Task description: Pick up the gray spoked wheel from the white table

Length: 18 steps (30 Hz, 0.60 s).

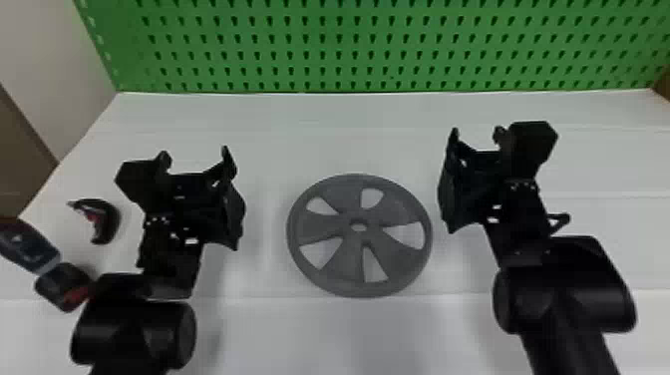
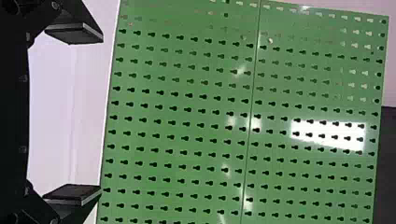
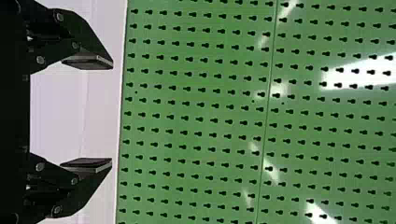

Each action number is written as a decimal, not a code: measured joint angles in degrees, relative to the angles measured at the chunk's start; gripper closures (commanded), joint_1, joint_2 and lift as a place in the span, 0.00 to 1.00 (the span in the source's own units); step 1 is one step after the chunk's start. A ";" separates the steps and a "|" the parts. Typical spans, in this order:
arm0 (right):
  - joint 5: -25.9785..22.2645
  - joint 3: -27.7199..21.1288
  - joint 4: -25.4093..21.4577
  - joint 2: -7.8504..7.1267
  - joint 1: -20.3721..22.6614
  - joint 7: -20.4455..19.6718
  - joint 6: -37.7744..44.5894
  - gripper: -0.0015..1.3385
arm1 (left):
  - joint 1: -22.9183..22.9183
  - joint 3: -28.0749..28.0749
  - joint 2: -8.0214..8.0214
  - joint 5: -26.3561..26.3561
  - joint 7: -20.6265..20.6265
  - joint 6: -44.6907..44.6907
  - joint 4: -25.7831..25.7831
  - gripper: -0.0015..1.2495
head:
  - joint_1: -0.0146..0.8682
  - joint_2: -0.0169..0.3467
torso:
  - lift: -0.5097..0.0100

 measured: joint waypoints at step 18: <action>-5.43 1.86 -9.44 -2.92 -12.56 -3.92 37.66 0.39 | 0.08 0.17 0.06 -0.62 -0.89 0.01 -0.47 0.12 | 0.93 0.17 | 0.79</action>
